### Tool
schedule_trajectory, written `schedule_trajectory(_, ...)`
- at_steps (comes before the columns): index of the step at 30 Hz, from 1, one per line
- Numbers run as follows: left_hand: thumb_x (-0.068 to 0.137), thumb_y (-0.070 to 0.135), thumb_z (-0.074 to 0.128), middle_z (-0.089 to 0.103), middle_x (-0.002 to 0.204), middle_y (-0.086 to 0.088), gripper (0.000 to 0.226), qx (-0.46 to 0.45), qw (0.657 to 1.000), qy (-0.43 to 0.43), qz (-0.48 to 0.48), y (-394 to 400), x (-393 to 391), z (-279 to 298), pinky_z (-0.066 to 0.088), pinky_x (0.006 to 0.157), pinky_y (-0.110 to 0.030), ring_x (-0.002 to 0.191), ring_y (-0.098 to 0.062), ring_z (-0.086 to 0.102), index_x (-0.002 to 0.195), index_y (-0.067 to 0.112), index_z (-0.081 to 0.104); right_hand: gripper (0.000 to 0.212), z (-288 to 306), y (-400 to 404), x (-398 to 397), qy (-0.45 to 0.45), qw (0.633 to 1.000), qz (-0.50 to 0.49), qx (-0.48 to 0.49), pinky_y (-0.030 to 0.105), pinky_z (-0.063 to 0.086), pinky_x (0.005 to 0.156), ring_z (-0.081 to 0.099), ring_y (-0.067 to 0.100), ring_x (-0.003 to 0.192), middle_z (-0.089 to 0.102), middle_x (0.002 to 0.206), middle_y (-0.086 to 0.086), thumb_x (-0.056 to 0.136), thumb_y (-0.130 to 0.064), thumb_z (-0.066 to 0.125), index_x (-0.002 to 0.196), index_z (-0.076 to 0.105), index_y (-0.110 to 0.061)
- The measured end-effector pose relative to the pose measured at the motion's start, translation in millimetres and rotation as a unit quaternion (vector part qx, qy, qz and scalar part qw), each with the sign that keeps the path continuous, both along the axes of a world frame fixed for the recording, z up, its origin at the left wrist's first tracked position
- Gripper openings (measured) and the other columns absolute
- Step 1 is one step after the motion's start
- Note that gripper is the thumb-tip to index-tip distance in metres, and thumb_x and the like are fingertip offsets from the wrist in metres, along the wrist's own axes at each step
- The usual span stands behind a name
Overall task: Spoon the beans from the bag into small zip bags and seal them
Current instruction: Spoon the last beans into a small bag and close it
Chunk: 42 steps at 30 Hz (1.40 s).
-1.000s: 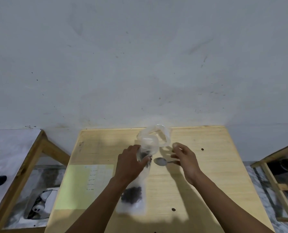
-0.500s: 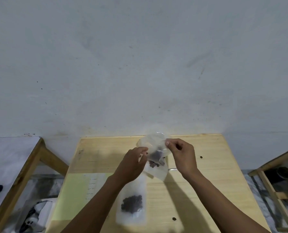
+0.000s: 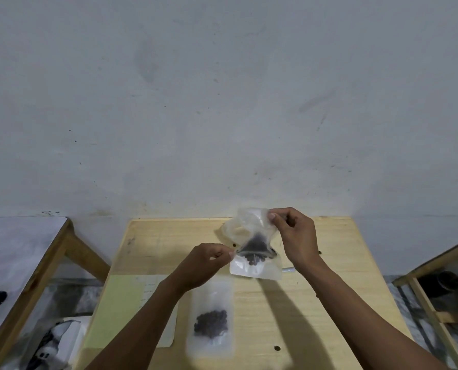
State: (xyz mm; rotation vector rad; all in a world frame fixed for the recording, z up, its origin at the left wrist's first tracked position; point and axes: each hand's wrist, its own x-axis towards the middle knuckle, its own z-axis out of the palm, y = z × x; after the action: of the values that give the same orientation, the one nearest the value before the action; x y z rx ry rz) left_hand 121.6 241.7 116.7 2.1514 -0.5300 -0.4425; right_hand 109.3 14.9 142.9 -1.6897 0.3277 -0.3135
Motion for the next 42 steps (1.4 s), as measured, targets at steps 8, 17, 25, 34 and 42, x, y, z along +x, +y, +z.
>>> schedule_trajectory(8, 0.089, 0.024, 0.068, 0.071, 0.079, 0.01, 0.009, 0.033, 0.994, -0.062, 0.081, 7, 0, -8, 0.05, 0.072, -0.018, 0.075, -0.006, 0.064, 0.08, 0.025, 0.068, 0.01, 14, 2, 2, -0.007, 1.0, 0.012, 0.008, 0.023, 0.052, 0.076, 0.068, 0.012, 0.082, 0.076, 0.088, -0.002, 0.09, -0.009, 0.066, 0.083, 0.073, -0.01)
schedule_trajectory(17, 0.089, 0.022, 0.067, 0.067, 0.083, 0.009, 0.004, 0.019, 0.995, -0.019, 0.093, 13, 6, -4, 0.05, 0.07, -0.016, 0.075, -0.005, 0.06, 0.088, 0.025, 0.065, 0.009, 30, -3, 8, 0.003, 0.997, 0.077, -0.001, 0.023, 0.047, 0.068, 0.064, 0.006, 0.067, 0.073, 0.078, 0.004, 0.091, -0.011, 0.066, 0.085, 0.073, -0.01)
schedule_trajectory(25, 0.09, 0.017, 0.068, 0.075, 0.091, -0.009, 0.002, -0.239, 0.959, 0.06, 0.14, -7, 15, 44, 0.055, 0.08, -0.026, 0.089, -0.022, 0.071, 0.089, 0.017, 0.07, 0.009, 38, 5, 6, -0.001, 0.977, 0.213, -0.02, 0.026, 0.048, 0.072, 0.064, 0.012, 0.075, 0.07, 0.078, 0.004, 0.088, -0.015, 0.071, 0.097, 0.071, -0.015)
schedule_trajectory(34, 0.092, 0.012, 0.063, 0.075, 0.085, -0.009, 0.008, -0.319, 0.913, 0.079, 0.242, 4, 23, 45, 0.052, 0.077, -0.032, 0.079, -0.021, 0.07, 0.091, 0.005, 0.067, 0.012, 2, 4, -7, 0.108, 0.964, 0.244, -0.014, 0.015, 0.047, 0.07, 0.06, 0.007, 0.076, 0.069, 0.085, 0.0, 0.086, -0.008, 0.072, 0.097, 0.071, -0.012)
schedule_trajectory(42, 0.093, 0.012, 0.062, 0.074, 0.086, -0.011, 0.015, -0.332, 0.906, 0.084, 0.247, 10, 22, 45, 0.054, 0.083, -0.035, 0.079, -0.019, 0.069, 0.093, -0.003, 0.065, 0.016, -11, 11, -7, 0.127, 0.968, 0.196, 0.087, 0.037, 0.047, 0.077, 0.059, 0.016, 0.079, 0.065, 0.083, 0.005, 0.092, -0.012, 0.065, 0.076, 0.067, -0.018)
